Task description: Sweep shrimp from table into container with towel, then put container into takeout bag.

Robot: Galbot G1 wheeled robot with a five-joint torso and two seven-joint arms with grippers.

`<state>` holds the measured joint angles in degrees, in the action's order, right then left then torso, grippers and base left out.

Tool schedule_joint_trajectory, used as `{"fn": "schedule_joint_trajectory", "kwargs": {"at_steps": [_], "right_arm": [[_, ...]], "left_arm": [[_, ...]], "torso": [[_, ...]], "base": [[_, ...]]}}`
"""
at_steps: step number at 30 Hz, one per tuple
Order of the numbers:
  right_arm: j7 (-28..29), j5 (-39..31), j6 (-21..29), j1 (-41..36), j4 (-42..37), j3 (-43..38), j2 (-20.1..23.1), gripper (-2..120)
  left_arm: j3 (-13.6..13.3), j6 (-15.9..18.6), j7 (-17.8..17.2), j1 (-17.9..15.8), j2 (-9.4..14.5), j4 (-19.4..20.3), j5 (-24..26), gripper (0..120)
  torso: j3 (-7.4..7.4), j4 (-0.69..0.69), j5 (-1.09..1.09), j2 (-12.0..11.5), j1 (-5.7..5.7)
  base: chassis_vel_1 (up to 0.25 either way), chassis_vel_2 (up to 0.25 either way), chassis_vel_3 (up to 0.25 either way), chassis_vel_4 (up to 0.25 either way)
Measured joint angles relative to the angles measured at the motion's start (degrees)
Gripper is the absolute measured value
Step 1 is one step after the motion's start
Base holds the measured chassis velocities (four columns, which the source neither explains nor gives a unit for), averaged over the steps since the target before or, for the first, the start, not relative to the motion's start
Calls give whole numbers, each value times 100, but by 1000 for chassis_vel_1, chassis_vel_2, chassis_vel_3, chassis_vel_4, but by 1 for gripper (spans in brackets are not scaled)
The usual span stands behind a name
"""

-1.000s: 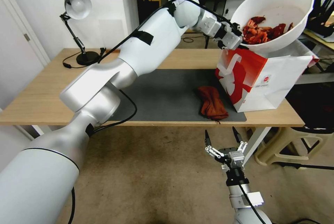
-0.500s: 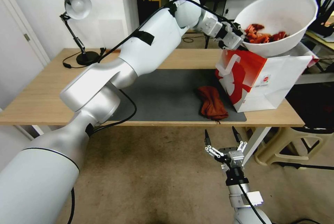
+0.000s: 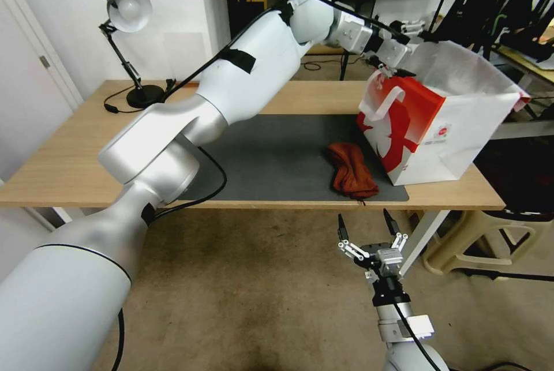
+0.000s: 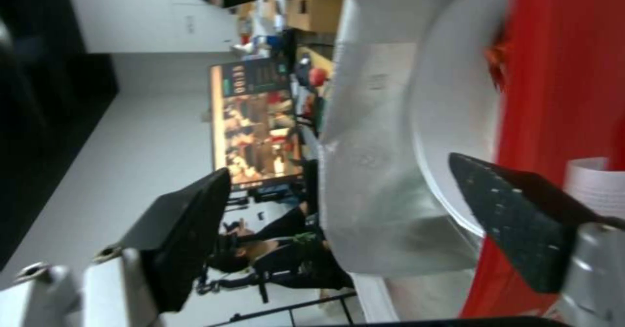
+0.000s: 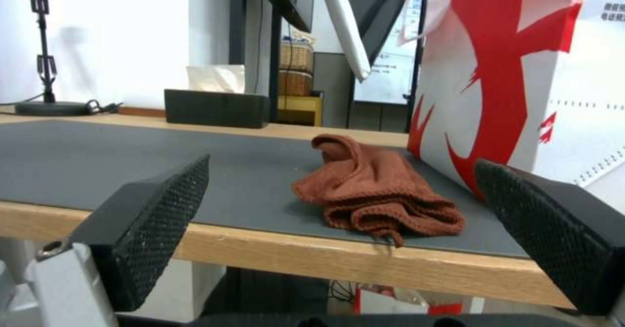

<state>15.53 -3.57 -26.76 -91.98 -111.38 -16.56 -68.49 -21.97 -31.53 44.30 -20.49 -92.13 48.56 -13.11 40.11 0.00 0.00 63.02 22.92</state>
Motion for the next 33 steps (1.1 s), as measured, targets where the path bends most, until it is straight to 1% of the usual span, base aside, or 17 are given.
{"fn": "schedule_joint_trajectory", "kwargs": {"at_steps": [2, 5, 6, 9, 10, 12, 14, 16, 17, 20, 24, 25, 27, 29, 30, 32, 33], "right_arm": [[2, -13, 2, 20, 16, 0, 4, 100], [11, -55, 15, 67, 27, -6, 25, 100], [11, -55, 15, 67, 27, -6, 25, 100], [31, -82, 23, 70, 0, -46, 62, 100], [31, -82, 23, 70, 0, -46, 62, 100], [41, -88, 23, 53, -31, -68, 71, 100], [43, -88, 22, 48, -41, -72, 71, 100], [59, -89, 8, 10, -104, -85, 56, 100], [59, -89, 8, 10, -104, -85, 56, 100], [67, -87, -8, -83, -254, -116, -5, 100], [67, -73, -12, -144, -378, -157, -67, 100], [67, -73, -12, -144, -378, -157, -67, 100], [67, -77, 7, -110, -395, -162, -90, 100], [68, -59, 26, -57, -404, -171, -140, 100], [68, -59, 26, -57, -404, -171, -140, 100], [69, 11, 27, -92, -452, -196, -208, 100], [69, 11, 27, -92, -452, -196, -208, 100]], "left_arm": [[-47, 64, -199, -5, 1, -29, 180, 92], [-494, 400, -1215, -4, 1, -41, 1159, 100], [-494, 400, -1215, -4, 1, -41, 1159, 100], [-987, 800, -2716, 110, -2, 114, 2489, 100], [-987, 800, -2716, 110, -2, 114, 2489, 100], [-1192, 1108, -3786, 261, 0, 310, 3372, 100], [-1226, 1171, -4000, 296, 2, 364, 3565, 100], [-1322, 1548, -5281, 560, 113, 731, 4582, 100], [-1322, 1548, -5281, 560, 113, 731, 4582, 100], [-1247, 2085, -6595, 932, 447, 1489, 5542, 100], [-971, 2252, -6906, 1435, 1065, 2232, 6023, 100], [-971, 2252, -6906, 1435, 1065, 2232, 6023, 100], [-816, 2257, -6848, 1725, 1448, 2571, 6078, 100], [-622, 2256, -6684, 2222, 2087, 3278, 6137, 100], [-622, 2256, -6684, 2222, 2087, 3278, 6137, 100], [-345, 2254, -6484, 2876, 2811, 4077, 6062, 100], [-345, 2254, -6484, 2876, 2811, 4077, 6062, 100]], "torso": [[0, 1, 0, 0, 0], [0, 0, 0, 0, 0], [0, 0, 0, 0, 0], [0, -1, 1, 0, 0], [0, -1, 1, 0, 0], [0, 0, 0, 0, 0], [0, 0, 1, 0, 0], [0, -2, 1, 0, 0], [0, -2, 1, 0, 0], [0, 0, 0, 0, 0], [0, -2, -1, 0, -1], [0, -2, -1, 0, -1], [0, 1, -3, 0, 0], [0, 2, -4, 0, 1], [0, 2, -4, 0, 1], [0, -3, -4, 0, -1], [0, -3, -4, 0, -1]], "base": [[0, 0, 0, 0], [0, 0, 0, 0], [0, 0, 0, 0], [0, 0, 0, 0], [0, 0, 0, 0], [0, 0, 0, 0], [0, 0, 0, 0], [0, 0, 0, 0], [0, 0, 0, 0], [0, 0, 0, 0], [0, 0, 0, 0], [0, 0, 0, 0], [0, 0, 0, 0], [0, 0, 0, 0], [0, 0, 0, 0], [0, 0, 0, 0], [0, 0, 0, 0]]}}
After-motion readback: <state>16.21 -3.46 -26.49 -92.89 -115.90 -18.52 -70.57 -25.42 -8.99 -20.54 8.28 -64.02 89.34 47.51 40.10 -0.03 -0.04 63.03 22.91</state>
